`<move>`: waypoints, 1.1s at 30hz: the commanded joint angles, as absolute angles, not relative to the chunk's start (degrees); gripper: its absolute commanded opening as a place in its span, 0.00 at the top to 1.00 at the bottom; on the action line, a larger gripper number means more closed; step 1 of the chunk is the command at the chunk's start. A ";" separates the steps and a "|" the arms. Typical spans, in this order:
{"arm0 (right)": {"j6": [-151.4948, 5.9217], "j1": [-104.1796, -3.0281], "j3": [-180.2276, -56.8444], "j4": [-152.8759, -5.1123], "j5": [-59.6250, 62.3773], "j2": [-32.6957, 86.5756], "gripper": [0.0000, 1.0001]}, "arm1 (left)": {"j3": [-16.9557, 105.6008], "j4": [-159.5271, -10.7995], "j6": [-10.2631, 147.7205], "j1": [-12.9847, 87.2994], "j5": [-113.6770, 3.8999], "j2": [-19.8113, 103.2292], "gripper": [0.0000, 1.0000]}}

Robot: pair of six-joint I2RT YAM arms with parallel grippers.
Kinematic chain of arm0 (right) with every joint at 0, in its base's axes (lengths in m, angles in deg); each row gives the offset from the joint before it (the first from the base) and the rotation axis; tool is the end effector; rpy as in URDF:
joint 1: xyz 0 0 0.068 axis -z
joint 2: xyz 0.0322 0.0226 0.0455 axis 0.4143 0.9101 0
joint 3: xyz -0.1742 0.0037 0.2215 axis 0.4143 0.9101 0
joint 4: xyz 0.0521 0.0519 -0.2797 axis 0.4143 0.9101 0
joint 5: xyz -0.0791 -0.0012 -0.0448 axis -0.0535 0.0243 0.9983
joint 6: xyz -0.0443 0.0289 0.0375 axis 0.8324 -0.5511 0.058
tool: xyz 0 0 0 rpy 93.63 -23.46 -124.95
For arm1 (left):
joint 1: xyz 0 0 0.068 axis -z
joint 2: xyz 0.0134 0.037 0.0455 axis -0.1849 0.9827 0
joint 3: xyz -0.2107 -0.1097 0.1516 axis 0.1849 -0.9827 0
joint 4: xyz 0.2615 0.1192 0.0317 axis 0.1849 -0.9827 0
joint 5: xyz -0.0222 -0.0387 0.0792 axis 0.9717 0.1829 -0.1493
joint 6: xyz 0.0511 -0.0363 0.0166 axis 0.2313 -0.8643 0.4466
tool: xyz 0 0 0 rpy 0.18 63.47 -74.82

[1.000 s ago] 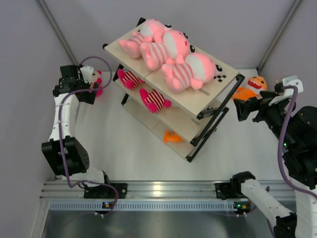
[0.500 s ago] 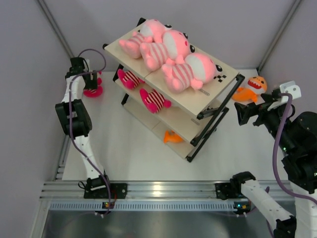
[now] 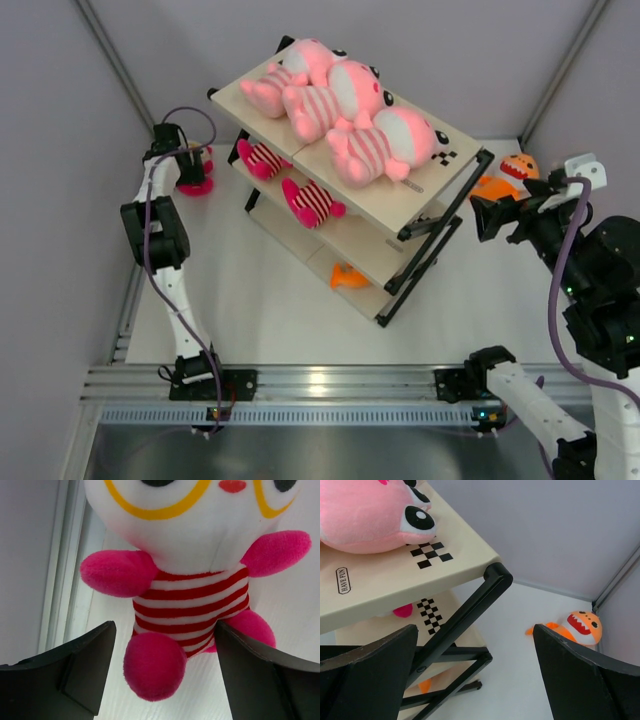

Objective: Place and organize the stuffed toys onto the shelf

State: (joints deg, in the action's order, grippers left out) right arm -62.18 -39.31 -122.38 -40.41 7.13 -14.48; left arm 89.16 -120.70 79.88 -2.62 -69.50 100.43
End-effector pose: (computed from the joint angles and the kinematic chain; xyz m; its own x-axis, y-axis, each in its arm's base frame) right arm 0.1025 0.0290 0.5112 0.0297 -0.0605 -0.9977 -0.2862 0.9558 -0.0665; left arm 0.5525 0.1361 0.1902 -0.7494 -0.1843 -0.6360 -0.3021 0.9498 0.0807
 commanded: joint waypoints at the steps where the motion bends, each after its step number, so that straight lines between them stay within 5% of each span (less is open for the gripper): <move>1: -62.81 -38.98 -123.32 -43.56 6.03 -13.45 0.01 | 91.67 -119.61 78.90 -3.05 -69.92 103.58 0.20; 5: -62.28 -38.98 -124.02 -43.11 6.20 -14.15 0.01 | 93.09 -119.17 79.69 -4.11 -67.73 104.99 0.65; 6: -62.19 -38.89 -124.11 -42.94 6.29 -14.67 0.01 | 93.00 -119.35 79.78 -4.19 -66.41 104.56 1.00; 11: -62.10 -38.98 -125.25 -41.54 7.35 -15.56 0.01 | 80.93 -119.35 83.29 -4.28 -57.89 95.61 1.00; 22: -61.75 -38.98 -125.52 -39.86 4.98 -17.23 0.01 | 43.20 -122.15 93.48 -4.28 -39.17 50.27 1.00; 26: -61.31 -38.89 -125.61 -39.16 3.48 -18.28 0.01 | 38.69 -129.44 97.44 -4.28 -34.25 34.38 1.00; 33: -61.66 -38.89 -126.13 -40.56 -1.70 -17.59 0.00 | 39.91 -153.95 119.82 -4.19 -22.03 25.28 1.00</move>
